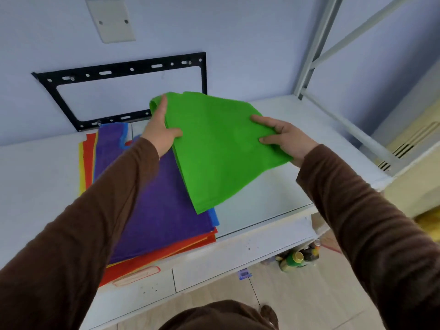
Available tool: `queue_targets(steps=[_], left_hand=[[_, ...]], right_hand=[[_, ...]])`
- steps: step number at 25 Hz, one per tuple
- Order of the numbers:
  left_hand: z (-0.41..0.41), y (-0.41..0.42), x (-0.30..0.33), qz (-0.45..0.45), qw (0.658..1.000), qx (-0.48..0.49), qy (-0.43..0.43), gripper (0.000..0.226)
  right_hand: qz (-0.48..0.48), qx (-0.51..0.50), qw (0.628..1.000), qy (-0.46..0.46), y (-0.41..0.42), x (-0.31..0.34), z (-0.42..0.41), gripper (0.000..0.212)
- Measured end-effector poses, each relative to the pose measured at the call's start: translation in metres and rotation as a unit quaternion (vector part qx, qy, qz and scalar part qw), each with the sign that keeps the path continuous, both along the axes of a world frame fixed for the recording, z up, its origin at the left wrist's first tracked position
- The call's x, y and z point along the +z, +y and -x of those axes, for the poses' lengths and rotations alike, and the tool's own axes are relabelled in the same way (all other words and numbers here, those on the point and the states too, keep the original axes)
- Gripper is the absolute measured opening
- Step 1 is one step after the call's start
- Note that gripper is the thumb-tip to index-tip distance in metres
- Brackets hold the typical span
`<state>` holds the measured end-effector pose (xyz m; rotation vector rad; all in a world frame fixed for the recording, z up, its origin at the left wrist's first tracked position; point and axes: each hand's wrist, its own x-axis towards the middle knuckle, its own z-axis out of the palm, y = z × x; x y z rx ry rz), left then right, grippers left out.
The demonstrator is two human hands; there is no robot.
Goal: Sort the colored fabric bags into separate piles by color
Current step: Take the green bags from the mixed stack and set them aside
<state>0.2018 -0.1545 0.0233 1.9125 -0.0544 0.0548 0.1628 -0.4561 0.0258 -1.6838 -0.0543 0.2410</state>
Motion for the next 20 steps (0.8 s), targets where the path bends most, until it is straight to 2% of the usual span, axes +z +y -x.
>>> queue_targets(steps=[3, 5, 8, 10, 12, 13, 15, 20], left_hand=[[-0.043, -0.073, 0.036, 0.048, 0.998, -0.016, -0.043, 0.098], [-0.061, -0.124, 0.055, 0.082, 0.994, -0.02, -0.073, 0.097], [-0.084, -0.189, 0.044, 0.1, 0.991, -0.037, -0.08, 0.098], [-0.097, -0.218, -0.002, 0.08, 0.996, -0.043, -0.009, 0.1], [-0.092, -0.245, -0.049, 0.075, 0.987, -0.049, 0.132, 0.097], [-0.087, -0.257, -0.069, 0.062, 0.98, -0.054, 0.179, 0.094], [-0.08, -0.272, -0.093, 0.019, 0.983, -0.026, 0.181, 0.092], [-0.082, -0.288, -0.091, -0.14, 0.983, 0.018, 0.115, 0.088]], right_hand=[[0.025, -0.043, 0.997, -0.059, -0.066, 0.041, -0.03, 0.061], [0.006, -0.074, 0.991, -0.113, -0.114, 0.06, -0.042, 0.063], [-0.006, -0.088, 0.988, -0.13, -0.186, 0.051, -0.042, 0.067], [0.041, -0.083, 0.993, -0.068, -0.227, 0.009, -0.038, 0.068], [0.106, -0.072, 0.991, 0.035, -0.254, -0.035, -0.036, 0.067], [0.134, -0.068, 0.985, 0.081, -0.262, -0.052, -0.035, 0.066], [0.162, -0.054, 0.978, 0.12, -0.273, -0.073, -0.037, 0.064], [0.261, -0.058, 0.962, 0.051, -0.286, -0.091, -0.045, 0.061]])
